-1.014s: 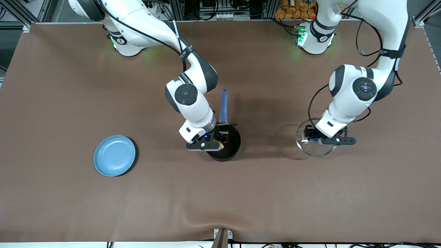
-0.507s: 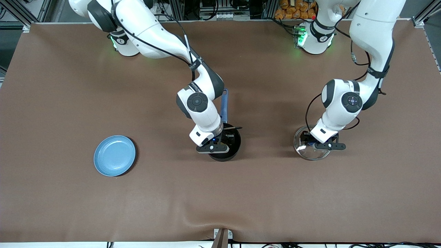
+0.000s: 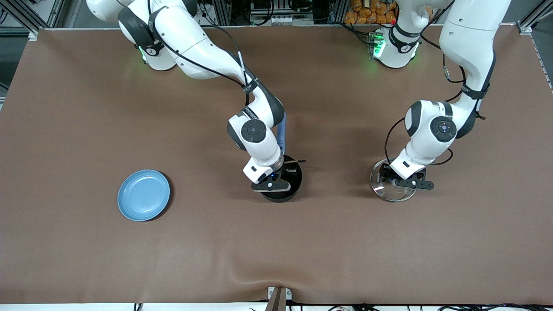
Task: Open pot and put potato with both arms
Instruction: 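Carry the potato over the pot while the left gripper lowers the lid aside, then release the potato into the pot while the left gripper withdraws from the lid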
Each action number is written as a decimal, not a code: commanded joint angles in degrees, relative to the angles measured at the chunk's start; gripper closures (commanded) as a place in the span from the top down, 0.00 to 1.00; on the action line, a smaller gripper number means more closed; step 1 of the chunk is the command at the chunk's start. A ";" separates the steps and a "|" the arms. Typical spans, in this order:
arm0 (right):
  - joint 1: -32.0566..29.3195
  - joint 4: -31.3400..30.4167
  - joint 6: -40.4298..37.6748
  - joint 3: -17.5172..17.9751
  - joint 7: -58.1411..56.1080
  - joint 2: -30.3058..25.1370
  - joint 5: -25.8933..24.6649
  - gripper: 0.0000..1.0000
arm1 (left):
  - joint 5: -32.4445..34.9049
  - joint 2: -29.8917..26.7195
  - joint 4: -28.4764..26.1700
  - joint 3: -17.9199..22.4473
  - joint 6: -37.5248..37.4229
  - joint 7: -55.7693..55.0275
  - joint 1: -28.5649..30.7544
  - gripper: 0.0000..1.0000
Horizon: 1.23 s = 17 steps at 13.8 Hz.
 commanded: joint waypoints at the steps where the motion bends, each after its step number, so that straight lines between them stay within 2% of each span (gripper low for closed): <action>1: 0.61 1.94 -0.39 -0.70 1.22 1.50 0.05 0.00 | -0.89 -6.83 -1.03 0.11 -6.28 1.41 0.18 1.00; 2: 0.35 1.94 -0.48 -0.70 1.22 1.41 0.05 0.21 | -0.72 -9.03 -0.85 0.29 -9.09 1.50 0.18 1.00; 3: 0.18 1.94 -0.74 -0.70 1.22 1.24 0.05 0.58 | -0.71 -11.75 -0.33 0.37 -11.90 1.50 0.26 1.00; 5: -0.09 1.94 -1.18 -0.78 0.87 0.10 -0.04 0.81 | -0.63 -17.55 0.99 0.38 -17.53 1.50 1.66 1.00; 8: -0.44 1.94 -3.28 -1.13 0.69 -2.18 -0.04 0.84 | -0.71 -23.80 6.51 0.46 -27.71 0.97 2.20 1.00; 12: -2.64 1.94 -12.49 -1.31 -0.44 -6.40 -0.21 0.89 | -0.71 -23.73 23.02 0.64 -49.94 0.88 2.29 1.00; 13: -2.99 2.03 -15.92 -1.31 -0.54 -7.63 -0.21 0.90 | -0.71 -23.64 25.93 0.64 -53.38 0.88 2.29 1.00; 15: -3.95 2.20 -19.54 -2.71 -0.71 -11.49 -0.21 0.99 | -0.71 -23.64 30.16 0.64 -57.88 0.97 2.37 1.00; 17: -5.36 1.68 -22.87 -5.43 -1.50 -15.36 -0.12 1.00 | -0.63 -23.64 33.77 1.25 -61.49 1.06 2.29 1.00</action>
